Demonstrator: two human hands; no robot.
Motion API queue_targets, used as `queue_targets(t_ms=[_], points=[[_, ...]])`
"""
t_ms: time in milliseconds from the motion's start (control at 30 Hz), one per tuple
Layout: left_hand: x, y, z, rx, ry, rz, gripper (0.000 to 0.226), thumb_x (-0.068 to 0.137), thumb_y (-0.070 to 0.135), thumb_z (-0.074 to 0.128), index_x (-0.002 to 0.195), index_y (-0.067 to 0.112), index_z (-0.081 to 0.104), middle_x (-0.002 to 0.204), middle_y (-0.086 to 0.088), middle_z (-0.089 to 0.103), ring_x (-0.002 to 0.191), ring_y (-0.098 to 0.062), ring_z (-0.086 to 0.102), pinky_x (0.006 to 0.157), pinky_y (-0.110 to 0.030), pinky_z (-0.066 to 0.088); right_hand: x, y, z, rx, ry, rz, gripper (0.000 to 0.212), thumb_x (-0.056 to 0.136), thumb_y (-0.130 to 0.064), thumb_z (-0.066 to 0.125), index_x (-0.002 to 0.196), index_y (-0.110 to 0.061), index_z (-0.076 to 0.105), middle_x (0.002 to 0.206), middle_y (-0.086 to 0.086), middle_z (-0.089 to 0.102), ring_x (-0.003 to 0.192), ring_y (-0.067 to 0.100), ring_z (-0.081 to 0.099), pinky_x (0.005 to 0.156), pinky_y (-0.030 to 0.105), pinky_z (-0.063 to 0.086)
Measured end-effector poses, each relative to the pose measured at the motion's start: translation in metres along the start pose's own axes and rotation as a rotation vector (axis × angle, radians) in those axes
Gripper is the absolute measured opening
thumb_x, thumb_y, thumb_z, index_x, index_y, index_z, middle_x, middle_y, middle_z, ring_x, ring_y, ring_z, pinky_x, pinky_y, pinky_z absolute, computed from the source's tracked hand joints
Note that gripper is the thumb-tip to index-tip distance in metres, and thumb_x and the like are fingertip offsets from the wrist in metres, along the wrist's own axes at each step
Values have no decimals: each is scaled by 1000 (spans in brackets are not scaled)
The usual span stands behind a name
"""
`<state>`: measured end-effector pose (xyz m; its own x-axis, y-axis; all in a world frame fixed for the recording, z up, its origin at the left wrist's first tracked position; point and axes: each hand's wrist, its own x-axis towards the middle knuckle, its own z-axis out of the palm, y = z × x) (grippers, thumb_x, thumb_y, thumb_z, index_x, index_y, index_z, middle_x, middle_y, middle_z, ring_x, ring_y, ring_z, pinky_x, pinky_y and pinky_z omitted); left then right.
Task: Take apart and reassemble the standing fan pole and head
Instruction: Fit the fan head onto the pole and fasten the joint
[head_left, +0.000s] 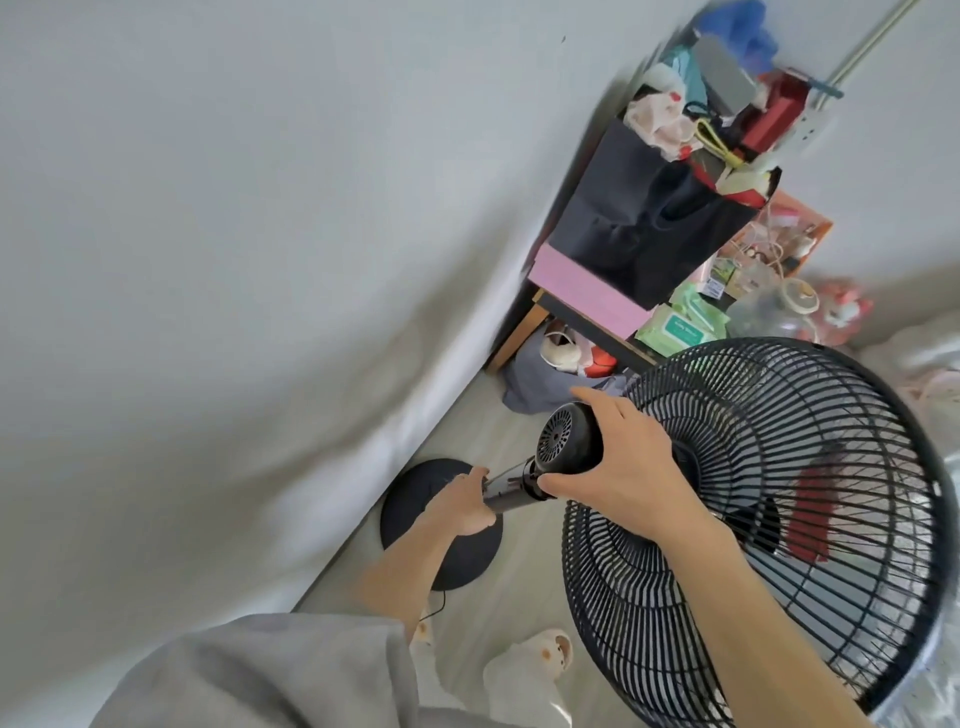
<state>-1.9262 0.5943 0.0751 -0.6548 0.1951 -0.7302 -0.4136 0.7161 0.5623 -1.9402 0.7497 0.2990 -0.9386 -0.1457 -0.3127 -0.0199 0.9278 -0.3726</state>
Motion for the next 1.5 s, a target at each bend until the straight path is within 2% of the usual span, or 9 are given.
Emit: queue_targets(t_ms=[133,333,500,733,867,1000,1267,1400,1500], points=[[21,-16,1,55,0,-36,79,83,19,64,153,24,28,148,-10,44,125,-31,52,99,-43,50,5,0,-1,-6,1,2,94,66,-56,80,146,-35,36,138,-8,46,129,18,43,116,45,28],[55,-36,11,152,-52,-114,78,85,19,59,154,35,25,148,-11,42,124,-33,51,96,-46,52,12,-1,0,-17,12,-26,93,67,-57,79,146,-37,34,142,-14,41,134,11,36,118,40,21],[80,-36,28,256,-27,-124,72,89,21,54,151,45,27,145,-11,43,124,-35,50,94,-48,52,15,6,7,-17,31,-23,94,64,-60,76,145,-37,35,140,-15,43,134,10,36,119,48,21],[82,-17,45,378,8,-270,53,96,35,50,146,22,40,148,-10,43,134,-34,43,107,-54,38,18,14,3,-9,24,-8,95,64,-60,77,146,-38,33,141,-14,41,135,9,34,121,46,16],[61,-13,47,379,29,-195,38,101,33,40,129,9,49,127,-11,61,114,-31,59,94,-44,46,20,16,1,-5,0,-6,95,65,-60,77,146,-38,33,142,-12,41,137,13,34,121,49,15],[26,-10,35,479,-133,-43,33,103,19,40,123,-3,55,117,-19,63,103,-33,65,78,-40,52,24,17,-2,-3,2,-9,93,64,-59,77,144,-37,35,142,-8,44,136,17,37,119,48,17],[-41,28,-22,581,-84,31,38,107,24,34,112,1,64,110,-15,67,102,-32,64,87,-40,48,19,8,2,-7,39,3,89,62,-51,76,141,-35,38,136,0,48,130,25,44,112,46,23],[-68,55,-37,659,-137,57,32,105,22,38,83,9,58,76,-2,52,72,-20,51,75,-36,45,10,-2,6,-11,50,-20,90,63,-53,75,142,-36,36,137,1,46,132,26,41,115,51,19],[-85,72,-38,748,-187,39,32,103,16,42,72,12,50,68,-2,46,58,-14,43,63,-31,41,5,-5,5,-3,71,-17,97,65,-51,76,148,-35,29,144,3,39,139,28,34,118,57,11]])
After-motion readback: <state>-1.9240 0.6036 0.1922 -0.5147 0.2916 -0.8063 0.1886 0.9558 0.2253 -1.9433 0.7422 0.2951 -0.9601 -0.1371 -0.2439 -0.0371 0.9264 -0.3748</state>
